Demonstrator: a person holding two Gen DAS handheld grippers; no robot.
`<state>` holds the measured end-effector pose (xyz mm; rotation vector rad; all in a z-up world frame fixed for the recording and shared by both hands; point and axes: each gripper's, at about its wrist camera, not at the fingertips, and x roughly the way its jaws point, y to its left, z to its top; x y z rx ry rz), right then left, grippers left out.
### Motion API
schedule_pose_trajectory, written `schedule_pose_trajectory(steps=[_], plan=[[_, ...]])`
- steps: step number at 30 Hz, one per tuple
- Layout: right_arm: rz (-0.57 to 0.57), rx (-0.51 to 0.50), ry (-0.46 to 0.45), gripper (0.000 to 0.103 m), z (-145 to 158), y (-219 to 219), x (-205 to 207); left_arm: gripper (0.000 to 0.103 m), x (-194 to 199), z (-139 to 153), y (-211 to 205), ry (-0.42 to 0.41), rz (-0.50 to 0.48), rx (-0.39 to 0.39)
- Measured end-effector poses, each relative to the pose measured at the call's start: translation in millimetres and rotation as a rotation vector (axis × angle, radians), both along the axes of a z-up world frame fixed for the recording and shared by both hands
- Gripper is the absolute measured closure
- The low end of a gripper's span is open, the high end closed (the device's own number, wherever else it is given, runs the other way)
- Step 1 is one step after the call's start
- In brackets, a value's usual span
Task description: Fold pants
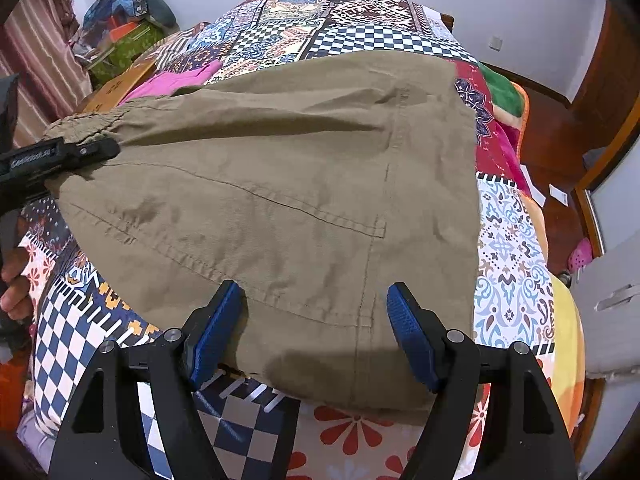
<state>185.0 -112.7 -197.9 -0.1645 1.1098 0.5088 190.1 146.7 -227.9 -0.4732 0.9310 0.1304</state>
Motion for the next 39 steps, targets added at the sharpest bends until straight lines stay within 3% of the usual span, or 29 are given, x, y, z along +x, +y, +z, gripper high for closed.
schedule_pose_trajectory(steps=[12, 21, 25, 27, 30, 39], plan=[[0.085, 0.007, 0.012, 0.032, 9.7, 9.1, -8.1, 0.069, -62.6, 21.1, -1.7, -0.024, 0.06, 0.09], [0.182, 0.009, -0.111, 0.032, 50.5, 55.3, -5.5, 0.069, -82.5, 9.8, 12.5, -0.011, 0.108, 0.012], [0.226, -0.007, -0.143, 0.032, 49.5, 88.3, 6.2, 0.069, -84.6, 8.9, 11.3, -0.021, 0.107, 0.013], [0.241, -0.028, -0.118, 0.043, 39.1, 103.1, 17.5, 0.069, -84.9, 9.6, 9.9, -0.026, 0.103, 0.027], [0.239, -0.026, -0.044, 0.051, 24.1, 115.3, 36.4, 0.069, -84.8, 8.7, 9.1, -0.031, 0.097, 0.04], [0.192, -0.031, 0.084, 0.054, -2.4, 140.3, 76.3, 0.069, -81.3, -1.4, 11.0, -0.018, 0.091, 0.048]])
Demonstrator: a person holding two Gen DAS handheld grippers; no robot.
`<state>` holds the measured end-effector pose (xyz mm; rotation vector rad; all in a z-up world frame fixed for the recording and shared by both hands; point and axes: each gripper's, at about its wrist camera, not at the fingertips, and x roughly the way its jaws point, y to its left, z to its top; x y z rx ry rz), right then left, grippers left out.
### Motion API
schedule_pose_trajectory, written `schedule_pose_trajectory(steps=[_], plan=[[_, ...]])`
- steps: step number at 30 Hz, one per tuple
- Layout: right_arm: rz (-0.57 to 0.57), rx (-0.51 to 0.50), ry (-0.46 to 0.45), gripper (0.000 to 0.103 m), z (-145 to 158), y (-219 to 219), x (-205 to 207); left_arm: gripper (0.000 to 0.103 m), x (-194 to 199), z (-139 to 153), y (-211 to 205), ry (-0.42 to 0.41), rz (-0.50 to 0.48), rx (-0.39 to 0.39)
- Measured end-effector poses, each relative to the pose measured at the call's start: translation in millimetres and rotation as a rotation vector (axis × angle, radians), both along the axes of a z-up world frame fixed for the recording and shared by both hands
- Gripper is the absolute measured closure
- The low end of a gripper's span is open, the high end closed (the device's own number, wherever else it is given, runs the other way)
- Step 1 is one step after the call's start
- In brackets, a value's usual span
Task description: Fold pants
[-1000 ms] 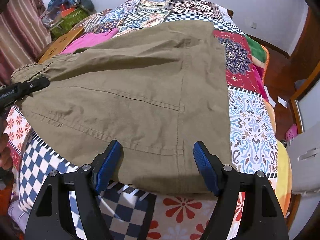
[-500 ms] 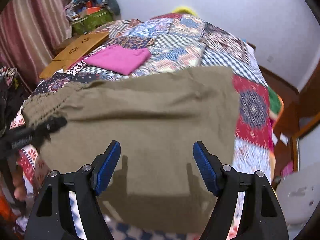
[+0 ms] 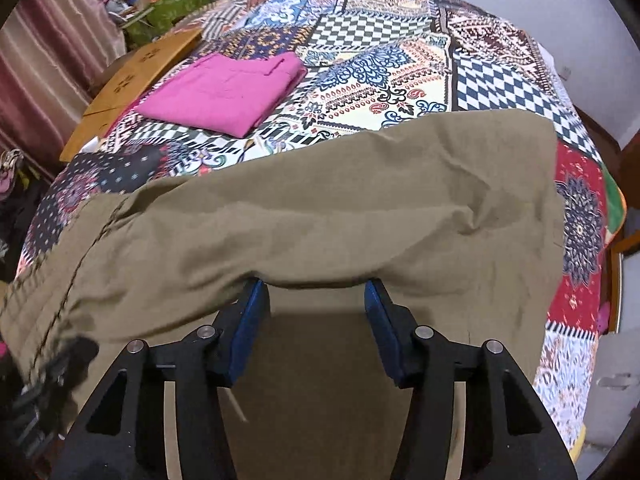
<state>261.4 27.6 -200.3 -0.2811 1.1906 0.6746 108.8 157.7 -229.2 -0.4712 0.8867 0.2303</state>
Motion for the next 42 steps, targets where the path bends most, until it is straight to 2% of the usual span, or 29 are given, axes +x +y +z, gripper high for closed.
schedule_pose_trajectory(steps=[6, 11, 19, 25, 30, 33, 42], plan=[[0.027, -0.053, 0.004, 0.055, -10.2, 11.2, 7.3, 0.068, 2.2, -2.3, -0.3, 0.01, -0.002, 0.016], [0.019, -0.063, -0.042, 0.055, 4.0, 3.4, 3.2, 0.069, 0.4, 5.8, -2.0, -0.008, -0.003, 0.034], [0.024, 0.032, -0.078, 0.054, 38.8, -32.1, -28.7, 0.069, 1.6, 40.2, -11.1, -0.087, -0.006, 0.13], [0.058, 0.028, -0.057, 0.054, 24.7, -36.2, -55.3, 0.069, 4.3, 75.1, -28.1, -0.167, -0.043, 0.213], [0.054, 0.036, -0.019, 0.054, 7.9, -32.4, -64.6, 0.069, 12.3, 91.3, -52.4, -0.198, -0.102, 0.257], [0.07, 0.015, -0.05, 0.054, 8.9, -27.9, -68.6, 0.069, 16.1, 97.7, -63.9, -0.21, -0.121, 0.271], [0.03, 0.093, -0.008, 0.054, 22.7, -57.1, -67.6, 0.07, 19.7, 115.7, -89.0, -0.241, -0.176, 0.325]])
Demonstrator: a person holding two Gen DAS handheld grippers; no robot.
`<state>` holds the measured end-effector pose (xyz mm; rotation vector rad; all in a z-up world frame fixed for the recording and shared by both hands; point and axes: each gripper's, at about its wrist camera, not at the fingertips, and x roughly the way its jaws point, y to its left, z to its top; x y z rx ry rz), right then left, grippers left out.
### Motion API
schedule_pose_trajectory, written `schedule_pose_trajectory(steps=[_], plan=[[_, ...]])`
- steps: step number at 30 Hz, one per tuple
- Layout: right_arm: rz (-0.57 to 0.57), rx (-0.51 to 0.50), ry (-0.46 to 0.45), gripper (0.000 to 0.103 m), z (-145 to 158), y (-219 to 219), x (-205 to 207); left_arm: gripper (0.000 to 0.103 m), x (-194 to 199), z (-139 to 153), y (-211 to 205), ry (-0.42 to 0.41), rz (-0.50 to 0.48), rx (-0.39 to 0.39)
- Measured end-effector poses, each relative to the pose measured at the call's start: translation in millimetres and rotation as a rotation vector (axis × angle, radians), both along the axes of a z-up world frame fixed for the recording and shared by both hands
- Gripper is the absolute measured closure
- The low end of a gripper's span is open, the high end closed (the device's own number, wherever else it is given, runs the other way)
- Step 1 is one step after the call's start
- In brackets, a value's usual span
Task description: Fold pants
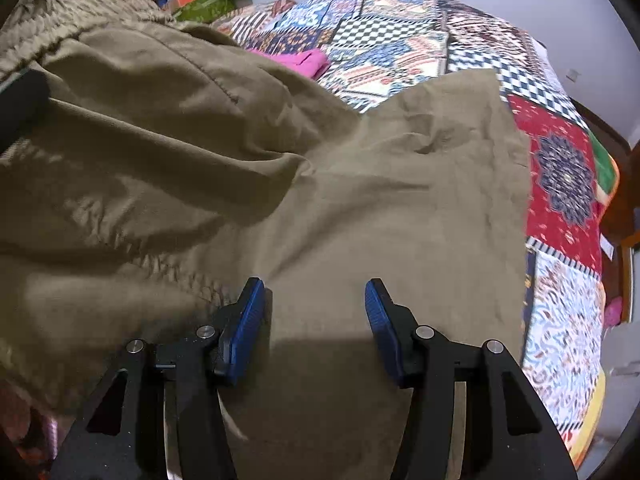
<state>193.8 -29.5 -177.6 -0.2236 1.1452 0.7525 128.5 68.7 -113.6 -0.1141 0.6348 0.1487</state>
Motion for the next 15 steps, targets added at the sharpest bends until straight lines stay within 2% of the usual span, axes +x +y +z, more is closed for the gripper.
schedule_pose_trajectory(steps=[4, 7, 12, 15], plan=[[-0.038, 0.016, -0.036, 0.054, 13.1, -26.7, -5.0, 0.07, 3.4, 5.1, -8.5, -0.005, -0.022, 0.029], [-0.052, 0.03, -0.028, 0.054, 15.3, -47.6, -11.6, 0.07, 7.2, 9.2, -18.5, -0.011, -0.044, 0.041], [-0.043, 0.012, 0.018, 0.054, -7.3, -47.5, -21.6, 0.07, 16.9, 12.6, -43.4, -0.016, -0.102, 0.051], [-0.066, 0.058, 0.058, 0.054, -12.4, -52.0, -15.2, 0.07, 21.9, 10.6, -57.2, -0.014, -0.128, 0.071]])
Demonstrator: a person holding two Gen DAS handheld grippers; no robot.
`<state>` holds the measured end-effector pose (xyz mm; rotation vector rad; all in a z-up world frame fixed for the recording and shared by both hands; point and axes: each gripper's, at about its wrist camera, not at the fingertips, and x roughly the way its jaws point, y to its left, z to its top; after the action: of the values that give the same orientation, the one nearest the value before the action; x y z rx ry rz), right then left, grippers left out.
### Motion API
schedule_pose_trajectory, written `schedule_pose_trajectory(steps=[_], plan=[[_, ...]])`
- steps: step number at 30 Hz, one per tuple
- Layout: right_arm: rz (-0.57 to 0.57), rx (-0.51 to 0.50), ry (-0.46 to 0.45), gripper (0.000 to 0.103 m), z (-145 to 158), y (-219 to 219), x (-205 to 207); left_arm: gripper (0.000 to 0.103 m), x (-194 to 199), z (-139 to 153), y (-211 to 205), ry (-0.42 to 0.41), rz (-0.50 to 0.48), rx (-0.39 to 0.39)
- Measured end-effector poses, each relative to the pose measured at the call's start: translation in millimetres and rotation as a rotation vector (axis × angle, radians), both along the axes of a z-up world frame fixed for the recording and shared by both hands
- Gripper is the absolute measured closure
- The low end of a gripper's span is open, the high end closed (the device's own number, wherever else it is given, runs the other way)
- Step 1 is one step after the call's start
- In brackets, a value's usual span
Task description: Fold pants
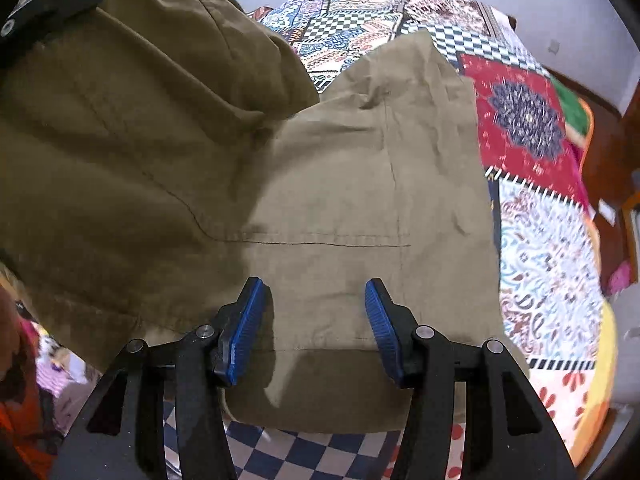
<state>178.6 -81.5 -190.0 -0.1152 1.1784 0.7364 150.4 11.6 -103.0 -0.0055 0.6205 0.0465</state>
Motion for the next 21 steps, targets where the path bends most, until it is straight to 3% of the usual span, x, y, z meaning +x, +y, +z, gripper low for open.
schedule_pose_trajectory(steps=[3, 8, 13, 18, 21], plan=[[-0.026, 0.041, 0.043, 0.054, -0.2, -9.3, 5.5, 0.07, 4.4, -0.2, -12.1, 0.002, -0.028, 0.013], [-0.084, 0.026, -0.031, 0.054, 15.7, -32.7, 1.5, 0.07, 11.8, -2.9, -27.4, 0.018, -0.07, 0.013], [-0.178, 0.034, -0.038, 0.054, 22.1, -74.7, 7.2, 0.07, 22.2, -8.3, -43.9, 0.039, -0.11, 0.01], [-0.179, -0.008, 0.052, 0.054, -10.9, -83.8, 6.5, 0.071, 33.6, -19.4, -58.4, 0.067, -0.155, -0.024], [-0.174, -0.033, 0.008, 0.053, -9.3, -76.8, 1.9, 0.072, 45.6, -30.2, -68.4, 0.116, -0.182, -0.048]])
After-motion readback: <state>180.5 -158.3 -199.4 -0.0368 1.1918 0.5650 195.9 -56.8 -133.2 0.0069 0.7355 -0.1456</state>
